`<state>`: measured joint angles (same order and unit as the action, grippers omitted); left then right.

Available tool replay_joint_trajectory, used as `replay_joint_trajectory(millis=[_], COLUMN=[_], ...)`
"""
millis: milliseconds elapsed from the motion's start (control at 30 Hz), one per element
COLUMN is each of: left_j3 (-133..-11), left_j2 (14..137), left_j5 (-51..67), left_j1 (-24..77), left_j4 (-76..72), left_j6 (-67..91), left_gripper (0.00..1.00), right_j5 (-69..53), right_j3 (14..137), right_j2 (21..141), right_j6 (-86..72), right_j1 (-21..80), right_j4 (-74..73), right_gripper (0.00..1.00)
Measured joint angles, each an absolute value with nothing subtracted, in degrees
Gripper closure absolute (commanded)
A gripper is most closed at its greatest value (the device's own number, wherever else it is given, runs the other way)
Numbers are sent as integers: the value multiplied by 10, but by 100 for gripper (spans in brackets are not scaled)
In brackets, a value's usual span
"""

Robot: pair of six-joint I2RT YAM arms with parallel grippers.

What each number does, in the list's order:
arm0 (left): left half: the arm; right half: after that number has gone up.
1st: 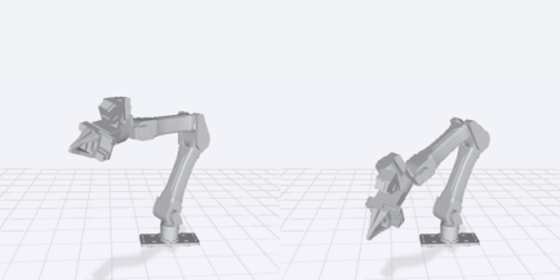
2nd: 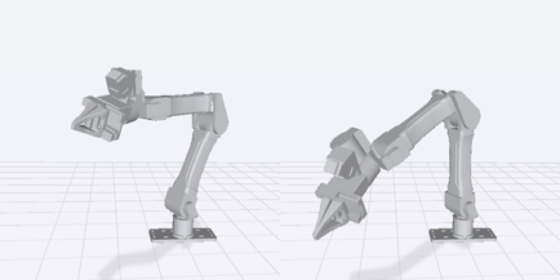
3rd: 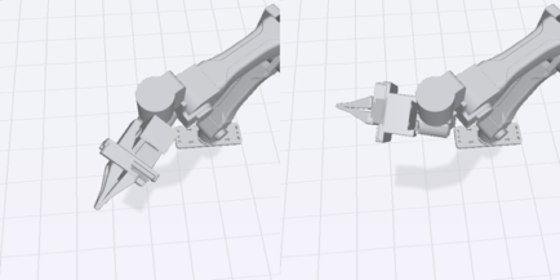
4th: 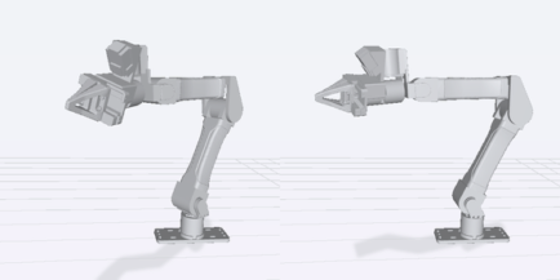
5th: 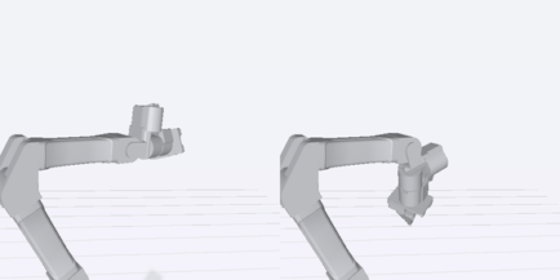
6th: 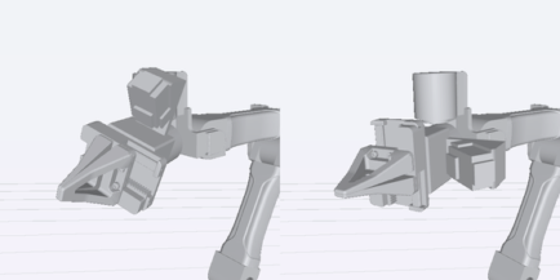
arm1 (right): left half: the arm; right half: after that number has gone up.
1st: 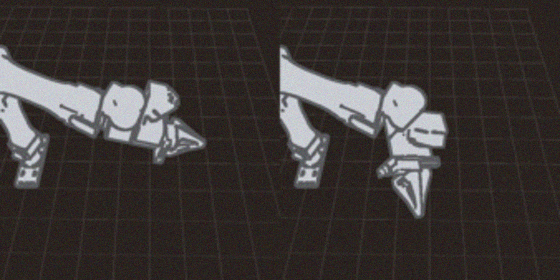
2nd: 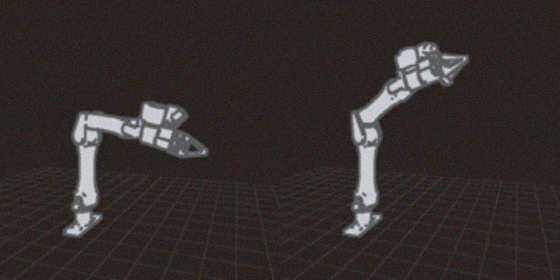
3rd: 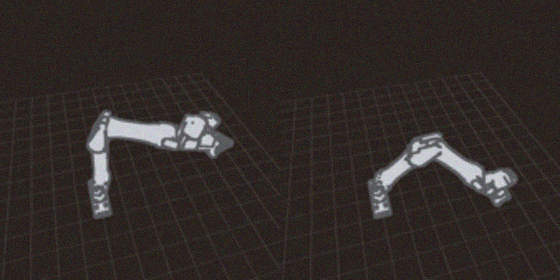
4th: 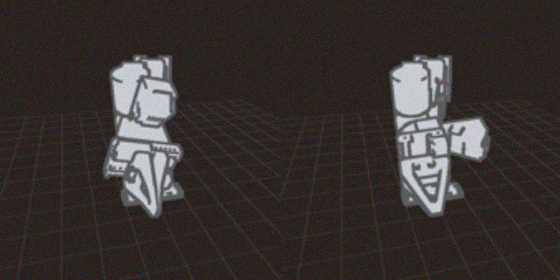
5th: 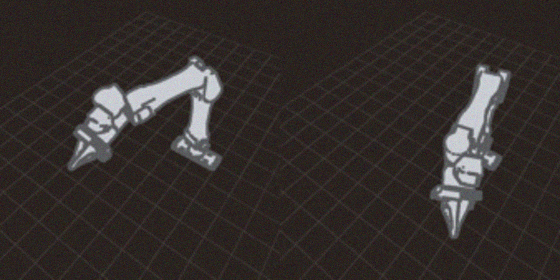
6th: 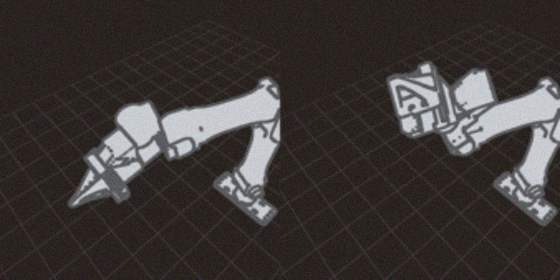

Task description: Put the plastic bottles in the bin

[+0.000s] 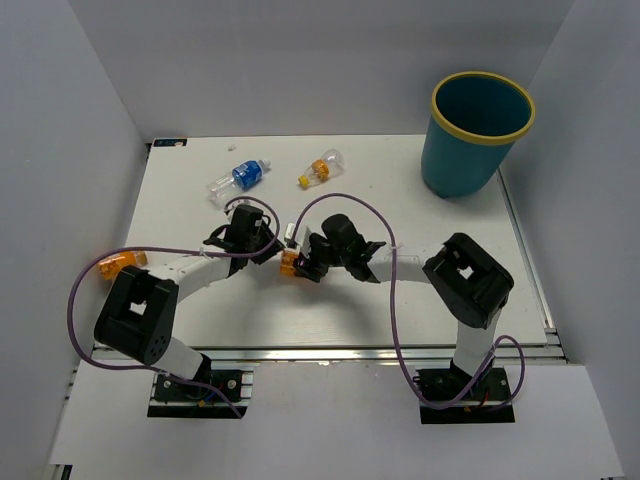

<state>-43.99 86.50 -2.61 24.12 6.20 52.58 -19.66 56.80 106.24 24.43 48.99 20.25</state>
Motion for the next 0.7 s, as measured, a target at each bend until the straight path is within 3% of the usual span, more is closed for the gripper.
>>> replay_joint_trajectory(millis=[67,200,267,300,333,367,400,500,600,700], left_j3=[-441,-460,-482,-495,-506,-516,-522,-530,-530,-530], left_j2=[856,847,845,843,839,832,823,778,733,705], left_j5=[-32,-58,-81,-97,-112,-128,-143,-186,-228,-264], left_j1=[241,241,241,241,241,239,237,224,202,180], left_j4=[66,91,110,122,134,142,149,173,189,200], left_j6=[524,518,510,505,498,493,491,485,480,478], left_gripper=[58,57,52,29,14,5,2,2,2,2], right_j5=[-183,-152,-130,-119,-110,-104,-97,-77,-63,-23], right_j3=[568,568,568,568,568,568,568,584,635,707], right_j2=[1062,1059,1047,1035,1020,999,979,903,842,814], right_j6=[242,240,239,237,235,231,228,207,162,131], right_j1=[490,490,487,485,482,476,468,417,326,234], right_j4=[208,213,211,206,203,202,200,199,203,206], right_gripper=[66,79,84,86,87,90,90,90,81,80])
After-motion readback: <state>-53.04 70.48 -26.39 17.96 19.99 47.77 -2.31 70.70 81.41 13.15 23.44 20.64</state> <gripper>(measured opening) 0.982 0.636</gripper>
